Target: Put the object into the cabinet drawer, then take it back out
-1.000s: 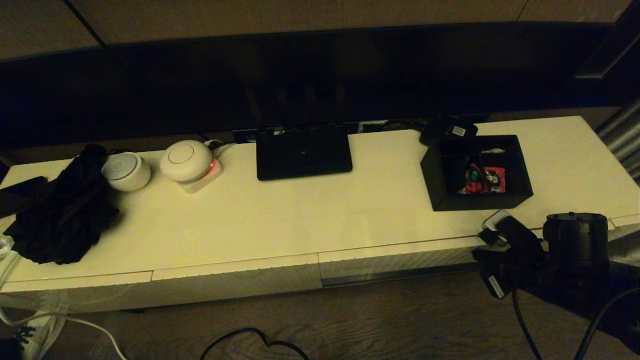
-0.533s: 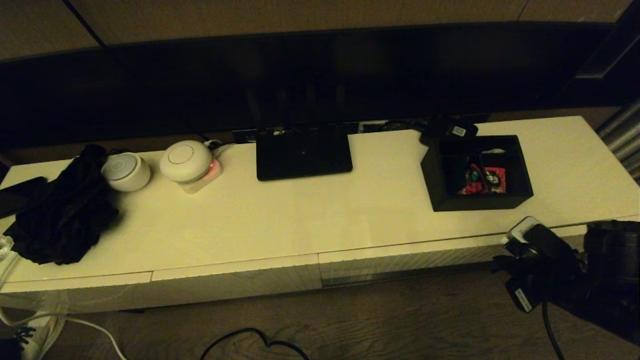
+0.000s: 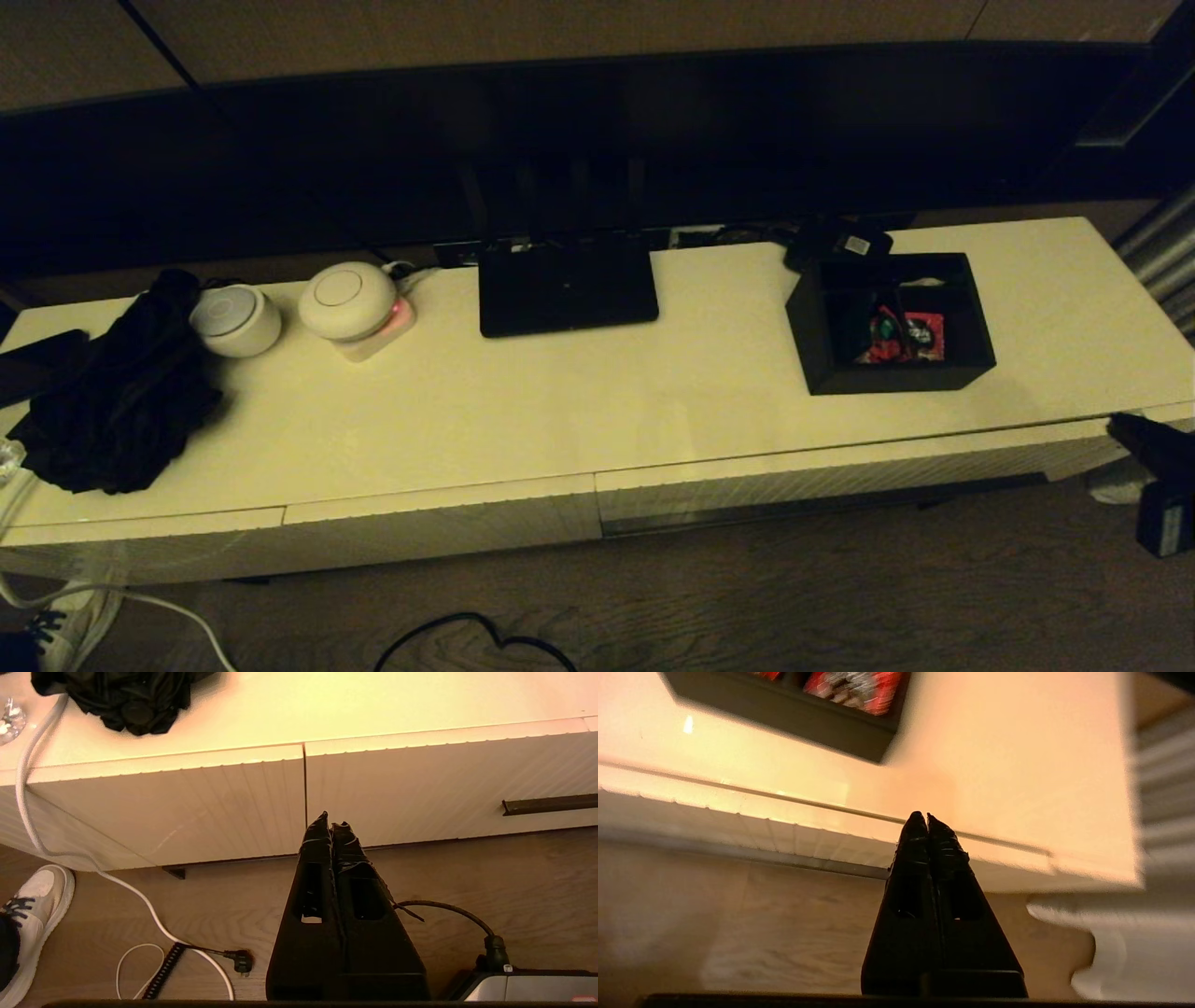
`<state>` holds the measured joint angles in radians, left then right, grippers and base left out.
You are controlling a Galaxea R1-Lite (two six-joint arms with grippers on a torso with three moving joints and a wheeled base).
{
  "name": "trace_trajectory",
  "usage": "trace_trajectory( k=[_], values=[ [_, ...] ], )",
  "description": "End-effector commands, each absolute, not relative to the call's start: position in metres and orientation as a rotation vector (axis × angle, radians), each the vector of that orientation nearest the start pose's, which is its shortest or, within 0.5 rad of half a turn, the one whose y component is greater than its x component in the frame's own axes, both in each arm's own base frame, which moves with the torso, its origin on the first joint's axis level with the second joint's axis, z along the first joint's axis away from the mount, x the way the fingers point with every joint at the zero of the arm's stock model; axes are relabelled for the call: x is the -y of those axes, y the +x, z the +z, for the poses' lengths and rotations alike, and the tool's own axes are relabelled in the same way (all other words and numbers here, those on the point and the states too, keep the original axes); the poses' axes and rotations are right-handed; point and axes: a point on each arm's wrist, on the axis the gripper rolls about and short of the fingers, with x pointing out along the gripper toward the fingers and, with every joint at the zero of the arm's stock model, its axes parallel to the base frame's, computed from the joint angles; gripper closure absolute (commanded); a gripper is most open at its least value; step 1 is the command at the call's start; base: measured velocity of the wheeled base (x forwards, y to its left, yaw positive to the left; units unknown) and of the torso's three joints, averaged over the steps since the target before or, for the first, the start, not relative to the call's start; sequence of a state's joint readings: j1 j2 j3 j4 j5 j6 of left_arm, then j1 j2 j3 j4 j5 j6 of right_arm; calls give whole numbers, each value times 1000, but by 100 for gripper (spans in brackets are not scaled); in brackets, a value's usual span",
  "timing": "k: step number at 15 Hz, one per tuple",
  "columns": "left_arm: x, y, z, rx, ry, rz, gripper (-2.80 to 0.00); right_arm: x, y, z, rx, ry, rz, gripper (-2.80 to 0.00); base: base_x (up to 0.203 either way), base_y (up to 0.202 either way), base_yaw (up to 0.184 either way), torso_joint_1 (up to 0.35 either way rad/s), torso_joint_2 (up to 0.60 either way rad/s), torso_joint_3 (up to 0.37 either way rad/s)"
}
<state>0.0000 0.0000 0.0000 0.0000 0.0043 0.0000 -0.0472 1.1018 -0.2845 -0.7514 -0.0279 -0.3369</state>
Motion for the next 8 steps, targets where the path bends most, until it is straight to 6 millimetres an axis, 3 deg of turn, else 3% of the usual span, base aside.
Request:
trace_trajectory(
  k=[1,4,8],
  values=[
    [0,-23,75,-3,0,4,0,7,87,191,75,-273,-116,0,0,0,0,0,0,0],
    [0,-23,75,-3,0,4,0,4,40,175,87,-176,-117,0,0,0,0,0,0,0],
    [0,-23,75,-3,0,5,0,0,-10,135,6,-74,-74,0,0,0,0,0,0,0]
  ],
)
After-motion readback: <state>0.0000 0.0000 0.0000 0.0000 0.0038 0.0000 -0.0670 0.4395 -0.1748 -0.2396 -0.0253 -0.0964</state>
